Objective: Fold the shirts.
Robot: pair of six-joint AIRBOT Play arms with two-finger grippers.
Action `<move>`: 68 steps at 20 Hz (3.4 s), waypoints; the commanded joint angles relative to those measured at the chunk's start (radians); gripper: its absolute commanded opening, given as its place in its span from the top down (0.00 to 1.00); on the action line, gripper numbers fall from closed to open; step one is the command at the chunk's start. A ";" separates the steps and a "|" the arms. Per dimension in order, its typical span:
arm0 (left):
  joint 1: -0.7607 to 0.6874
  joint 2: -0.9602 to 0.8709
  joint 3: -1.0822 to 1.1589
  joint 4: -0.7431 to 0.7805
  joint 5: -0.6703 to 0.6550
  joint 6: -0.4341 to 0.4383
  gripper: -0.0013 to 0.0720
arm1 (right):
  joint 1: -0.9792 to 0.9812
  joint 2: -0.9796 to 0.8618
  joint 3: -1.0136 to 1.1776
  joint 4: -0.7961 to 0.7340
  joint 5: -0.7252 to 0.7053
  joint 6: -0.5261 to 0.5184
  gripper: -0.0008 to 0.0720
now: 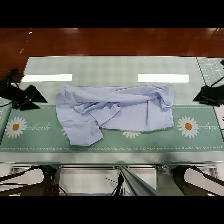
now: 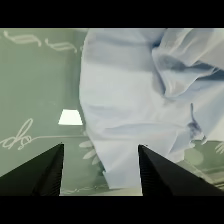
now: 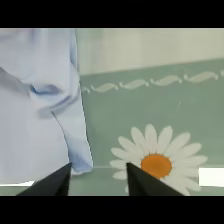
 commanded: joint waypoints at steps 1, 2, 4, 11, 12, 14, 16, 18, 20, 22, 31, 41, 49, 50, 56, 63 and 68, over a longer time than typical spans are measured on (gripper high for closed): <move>0.024 0.023 -0.142 -0.006 0.015 0.065 0.21 | -0.101 0.046 -0.160 0.052 0.020 -0.014 0.20; 0.021 0.019 -0.165 -0.020 0.043 0.064 0.21 | -0.108 0.046 -0.196 0.080 0.016 -0.022 0.18; 0.008 0.005 -0.201 -0.038 0.084 0.064 0.04 | -0.107 0.046 -0.238 0.125 0.014 -0.051 0.19; -0.156 -0.127 -0.228 -0.053 0.211 0.045 0.10 | -0.107 0.046 -0.246 0.238 -0.023 -0.069 0.20; -0.184 -0.142 -0.228 -0.053 0.238 0.027 0.40 | -0.107 0.046 -0.246 0.246 -0.024 -0.069 0.20; -0.228 -0.157 -0.227 -0.053 0.277 0.027 0.81 | -0.107 0.046 -0.246 0.224 -0.016 -0.079 0.20; -0.240 -0.158 -0.227 -0.053 0.267 0.027 0.96 | -0.108 0.046 -0.251 0.097 0.002 -0.087 0.20; -0.237 -0.153 -0.227 -0.053 0.246 0.031 0.96 | -0.135 0.046 -0.290 0.048 -0.002 -0.084 0.20; -0.238 -0.145 -0.227 -0.055 0.246 0.031 0.96 | -0.171 0.046 -0.357 0.121 -0.023 -0.092 0.18; -0.238 -0.139 -0.227 -0.061 0.246 0.031 0.96 | -0.167 0.046 -0.423 0.166 -0.058 -0.116 0.18; -0.238 -0.120 -0.227 -0.069 0.232 0.065 0.96 | 0.033 0.046 -0.589 0.391 -0.404 -0.076 0.19; -0.238 0.089 -0.025 -0.069 0.221 0.198 0.97 | 0.135 0.250 -0.370 0.457 -0.295 -0.176 0.97; -0.238 0.651 0.514 -0.071 0.668 0.195 0.96 | 0.135 0.613 0.202 0.455 -0.630 -0.206 0.97; -0.238 0.699 0.550 -0.063 0.754 0.195 0.96 | 0.135 0.636 0.260 0.438 -0.691 -0.188 0.97; -0.238 0.870 0.692 0.077 0.606 0.114 0.97 | 0.135 0.714 0.495 0.201 -0.649 0.037 0.97; -0.237 0.929 0.794 0.198 0.075 0.016 0.97 | 0.135 0.748 0.694 -0.022 -0.185 0.198 0.97; -0.238 0.914 0.813 0.211 -0.298 -0.046 0.97 | 0.135 0.722 0.704 -0.058 0.253 0.193 0.97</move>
